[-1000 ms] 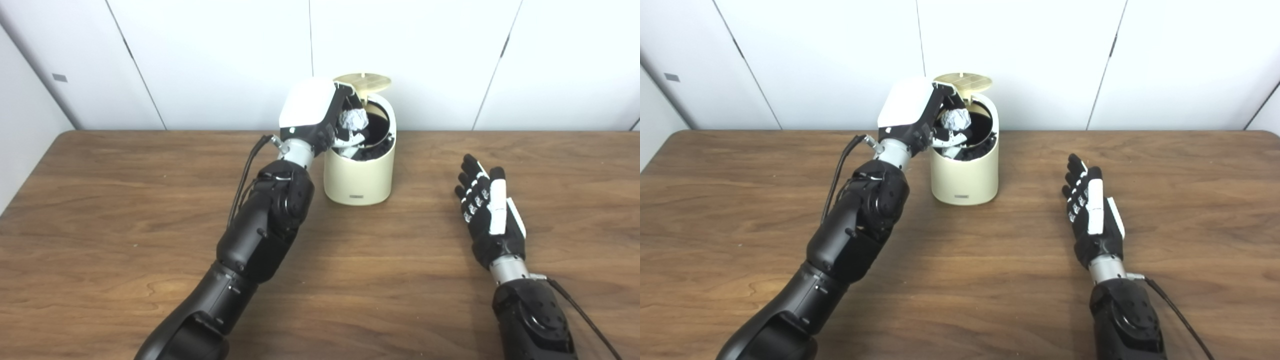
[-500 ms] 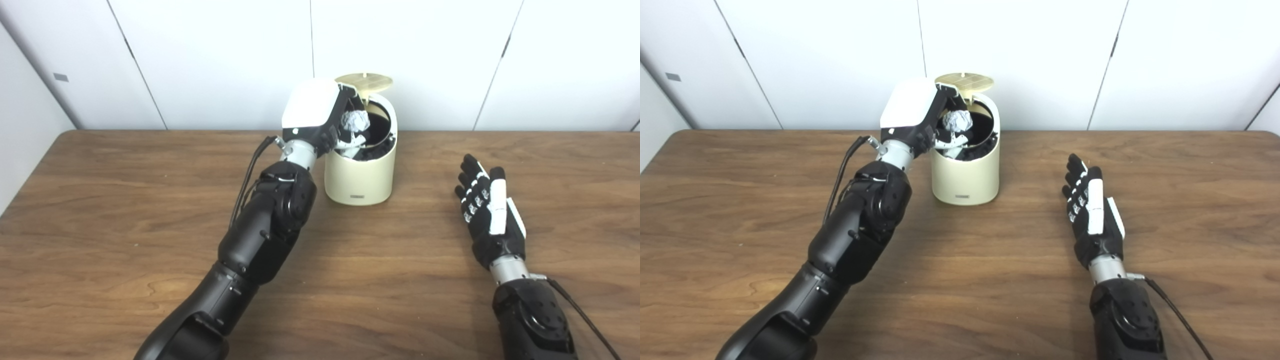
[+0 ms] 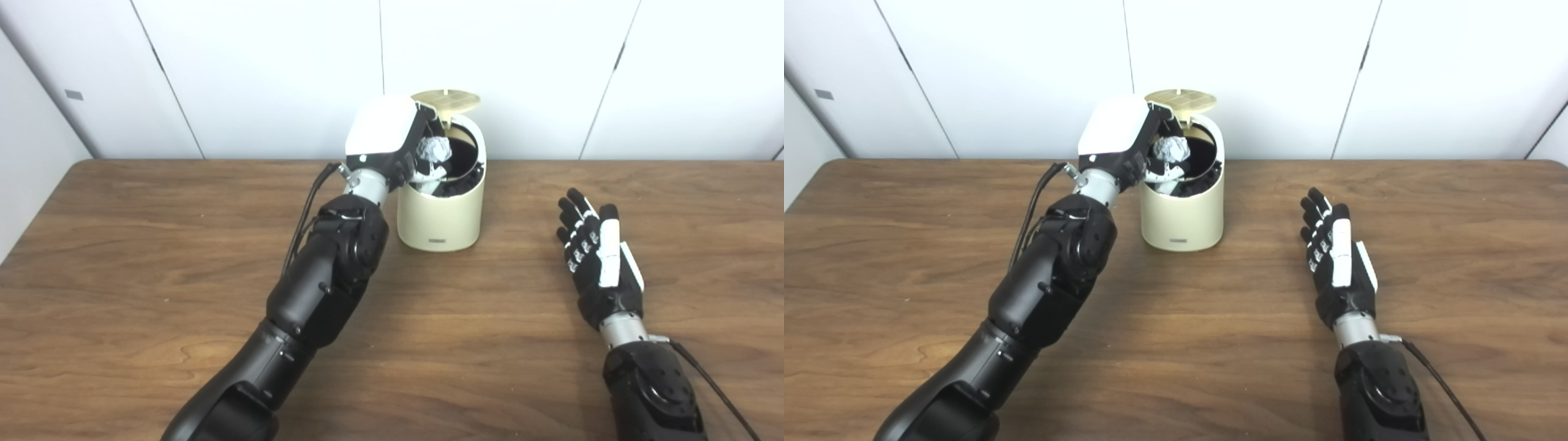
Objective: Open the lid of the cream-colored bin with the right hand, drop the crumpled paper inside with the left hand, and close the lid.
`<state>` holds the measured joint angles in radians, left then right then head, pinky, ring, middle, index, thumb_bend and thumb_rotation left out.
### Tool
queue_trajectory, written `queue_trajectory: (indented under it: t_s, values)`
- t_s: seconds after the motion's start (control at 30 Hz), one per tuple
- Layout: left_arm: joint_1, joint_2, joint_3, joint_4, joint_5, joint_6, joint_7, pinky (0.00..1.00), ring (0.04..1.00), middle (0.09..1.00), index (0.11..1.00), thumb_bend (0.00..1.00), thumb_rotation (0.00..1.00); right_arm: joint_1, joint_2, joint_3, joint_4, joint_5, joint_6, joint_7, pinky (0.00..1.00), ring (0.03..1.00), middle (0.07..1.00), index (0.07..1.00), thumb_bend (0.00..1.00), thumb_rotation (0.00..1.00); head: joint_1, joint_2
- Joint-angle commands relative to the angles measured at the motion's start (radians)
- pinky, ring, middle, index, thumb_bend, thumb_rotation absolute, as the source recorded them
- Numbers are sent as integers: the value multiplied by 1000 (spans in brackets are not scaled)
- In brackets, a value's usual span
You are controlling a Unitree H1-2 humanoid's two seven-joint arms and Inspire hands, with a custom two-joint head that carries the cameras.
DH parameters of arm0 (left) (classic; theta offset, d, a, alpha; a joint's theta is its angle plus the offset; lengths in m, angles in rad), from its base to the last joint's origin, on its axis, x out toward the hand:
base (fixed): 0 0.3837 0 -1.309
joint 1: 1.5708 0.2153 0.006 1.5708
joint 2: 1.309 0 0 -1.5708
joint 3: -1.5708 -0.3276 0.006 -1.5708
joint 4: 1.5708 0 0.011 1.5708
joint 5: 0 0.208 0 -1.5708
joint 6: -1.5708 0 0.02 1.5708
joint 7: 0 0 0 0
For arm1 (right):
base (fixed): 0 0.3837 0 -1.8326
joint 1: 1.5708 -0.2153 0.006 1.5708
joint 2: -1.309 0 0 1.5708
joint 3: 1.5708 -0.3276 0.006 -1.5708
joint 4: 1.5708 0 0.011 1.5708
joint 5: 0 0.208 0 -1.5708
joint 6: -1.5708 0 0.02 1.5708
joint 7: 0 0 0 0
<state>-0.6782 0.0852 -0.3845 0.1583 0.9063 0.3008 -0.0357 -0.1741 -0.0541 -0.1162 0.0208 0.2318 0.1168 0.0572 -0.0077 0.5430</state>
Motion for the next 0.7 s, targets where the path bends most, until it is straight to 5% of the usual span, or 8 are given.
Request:
queue_trajectory:
  t_s: [0.0, 0.67]
  values:
    - [-37, -3, -2, -39, -8, -20, 0, 525, 629, 676, 666, 901, 0, -22, 3, 0, -23, 1, -11, 0, 1000, 997, 943, 928, 613, 1000, 0, 1]
    - [-36, 6, 2, -43, -19, -26, 4, 610, 717, 738, 683, 918, 0, -22, 10, -7, -12, 20, -9, -1, 1000, 981, 937, 935, 601, 1000, 4, -4]
